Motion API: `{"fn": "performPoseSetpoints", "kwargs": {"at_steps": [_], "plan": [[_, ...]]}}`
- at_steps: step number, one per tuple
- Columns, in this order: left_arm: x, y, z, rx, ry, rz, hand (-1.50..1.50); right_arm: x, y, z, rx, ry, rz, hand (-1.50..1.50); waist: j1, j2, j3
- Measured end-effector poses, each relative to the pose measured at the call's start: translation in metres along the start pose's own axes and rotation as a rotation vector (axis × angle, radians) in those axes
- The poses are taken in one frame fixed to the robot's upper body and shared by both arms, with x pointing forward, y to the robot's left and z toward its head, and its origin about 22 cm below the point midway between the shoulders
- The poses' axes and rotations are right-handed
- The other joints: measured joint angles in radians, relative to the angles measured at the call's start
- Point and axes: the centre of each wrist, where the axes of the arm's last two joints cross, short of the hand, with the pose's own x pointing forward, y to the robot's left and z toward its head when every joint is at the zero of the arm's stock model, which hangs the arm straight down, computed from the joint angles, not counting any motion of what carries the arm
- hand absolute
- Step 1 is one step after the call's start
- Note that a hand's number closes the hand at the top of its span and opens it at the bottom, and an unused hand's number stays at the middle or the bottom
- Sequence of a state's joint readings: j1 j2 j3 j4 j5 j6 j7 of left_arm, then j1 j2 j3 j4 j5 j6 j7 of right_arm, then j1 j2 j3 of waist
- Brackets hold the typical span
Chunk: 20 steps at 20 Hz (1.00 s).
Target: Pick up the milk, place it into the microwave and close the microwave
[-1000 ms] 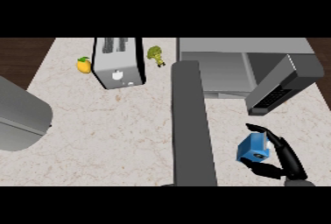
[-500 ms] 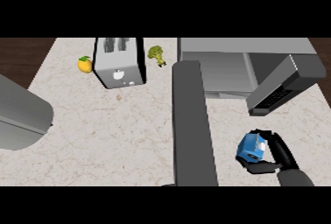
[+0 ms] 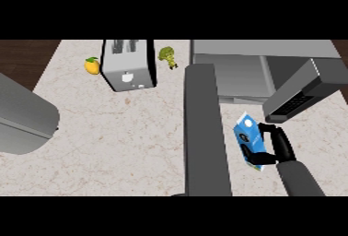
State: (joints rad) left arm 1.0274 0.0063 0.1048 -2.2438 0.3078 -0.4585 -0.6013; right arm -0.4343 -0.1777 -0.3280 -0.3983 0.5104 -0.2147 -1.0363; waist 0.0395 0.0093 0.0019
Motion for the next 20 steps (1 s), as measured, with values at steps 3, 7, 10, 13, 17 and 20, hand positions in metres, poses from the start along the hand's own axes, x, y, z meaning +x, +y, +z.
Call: {"fn": "performPoseSetpoints", "kwargs": {"at_steps": [3,7,10,13,17,20], "plan": [[-0.002,0.002,0.002,0.007,0.0,0.001,-1.5,0.003,0.006,-0.008,-0.009,-0.019,-0.031,1.5,-0.001,0.0,0.001],[0.001,0.004,-0.001,0.015,0.003,0.008,-1.5,0.011,0.016,-0.022,0.016,-0.07,-0.092,1.5,-0.009,-0.002,0.0],[-0.002,0.006,0.001,0.024,0.01,0.002,-1.5,0.021,0.024,-0.036,0.045,-0.113,-0.129,1.5,-0.018,-0.007,-0.001],[-0.003,0.013,0.002,0.032,0.013,-0.005,-1.5,0.033,0.028,-0.052,0.052,-0.167,-0.126,1.5,-0.027,-0.01,-0.001],[0.002,0.021,0.003,0.039,0.022,-0.013,-1.5,0.052,0.025,-0.076,0.021,-0.214,-0.095,1.5,-0.035,-0.013,-0.002],[0.006,0.023,-0.001,0.043,0.028,-0.015,-1.5,0.068,0.02,-0.095,-0.003,-0.211,-0.067,1.5,-0.038,-0.011,-0.002]]}}
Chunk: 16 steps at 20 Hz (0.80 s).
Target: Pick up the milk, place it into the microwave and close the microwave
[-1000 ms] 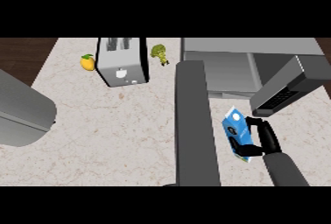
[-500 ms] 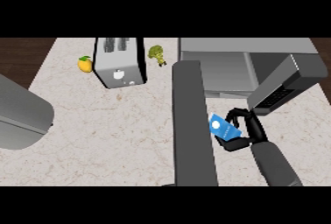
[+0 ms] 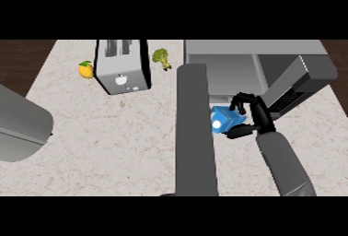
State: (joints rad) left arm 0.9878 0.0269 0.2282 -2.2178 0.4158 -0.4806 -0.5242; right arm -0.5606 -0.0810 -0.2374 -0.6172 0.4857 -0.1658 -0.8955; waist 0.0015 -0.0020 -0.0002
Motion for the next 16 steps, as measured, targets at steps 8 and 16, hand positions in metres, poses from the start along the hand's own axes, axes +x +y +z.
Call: {"fn": "performPoseSetpoints", "kwargs": {"at_steps": [8,16], "plan": [[-0.01,0.006,0.004,0.003,0.02,-0.004,-1.5,0.023,-0.009,-0.059,0.01,0.061,0.013,1.5,0.017,0.004,0.0],[-0.02,0.009,-0.011,-0.024,0.026,0.013,-1.5,0.033,-0.023,-0.101,-0.056,0.128,0.132,1.5,0.048,0.021,0.002]]}}
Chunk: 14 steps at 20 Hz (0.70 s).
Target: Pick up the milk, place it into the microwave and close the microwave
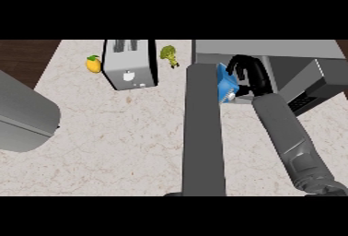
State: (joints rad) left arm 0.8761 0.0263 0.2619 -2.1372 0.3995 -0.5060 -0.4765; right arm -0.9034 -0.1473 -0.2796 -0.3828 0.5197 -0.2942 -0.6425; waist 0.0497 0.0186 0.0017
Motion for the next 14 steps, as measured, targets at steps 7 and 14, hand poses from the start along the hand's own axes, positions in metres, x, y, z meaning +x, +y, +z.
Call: {"fn": "performPoseSetpoints", "kwargs": {"at_steps": [7,14], "plan": [[-0.012,0.012,-0.013,-0.027,0.01,0.007,-1.5,-0.002,-0.007,-0.007,-0.157,0.117,0.079,-1.5,0.03,0.019,0.001],[-0.02,0.016,-0.024,-0.056,0.01,-0.004,-1.5,-0.005,-0.014,-0.008,-0.272,0.142,0.145,-1.5,0.06,0.034,0.002]]}}
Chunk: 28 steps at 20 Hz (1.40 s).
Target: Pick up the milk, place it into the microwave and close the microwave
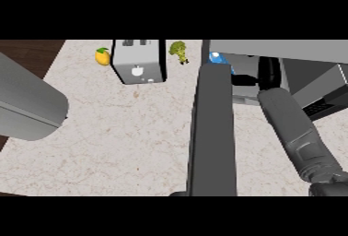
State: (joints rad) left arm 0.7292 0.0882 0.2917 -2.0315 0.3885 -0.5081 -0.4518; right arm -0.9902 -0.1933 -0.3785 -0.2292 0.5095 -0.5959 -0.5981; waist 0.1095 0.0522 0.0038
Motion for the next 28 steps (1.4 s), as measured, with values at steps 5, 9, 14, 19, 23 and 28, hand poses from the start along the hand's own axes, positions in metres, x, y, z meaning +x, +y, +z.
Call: {"fn": "performPoseSetpoints", "kwargs": {"at_steps": [5,9,14,19,23,28], "plan": [[-0.006,0.0,-0.009,-0.034,-0.004,-0.012,-1.5,-0.001,0.001,0.0,0.037,-0.008,0.037,-1.5,0.011,0.003,0.0],[-0.01,-0.002,-0.015,-0.065,-0.007,-0.011,-1.5,-0.001,0.002,0.001,0.077,-0.012,0.001,-1.5,0.01,0.003,0.001],[-0.017,-0.009,-0.018,-0.094,0.0,0.003,-1.5,-0.004,0.006,0.007,0.122,-0.021,-0.076,-1.5,0.001,-0.003,0.001],[-0.019,-0.021,-0.02,-0.125,0.008,0.029,-1.5,-0.01,0.003,0.01,0.148,-0.032,-0.177,-1.5,-0.014,-0.011,0.001],[-0.021,-0.034,-0.022,-0.143,0.01,0.047,-1.5,-0.018,0.008,0.022,0.174,-0.047,-0.263,-1.5,-0.032,-0.02,0.0],[-0.02,-0.052,-0.025,-0.189,0.018,0.053,-1.5,-0.022,0.014,0.032,0.21,-0.045,-0.36,-1.5,-0.054,-0.032,-0.001]]}}
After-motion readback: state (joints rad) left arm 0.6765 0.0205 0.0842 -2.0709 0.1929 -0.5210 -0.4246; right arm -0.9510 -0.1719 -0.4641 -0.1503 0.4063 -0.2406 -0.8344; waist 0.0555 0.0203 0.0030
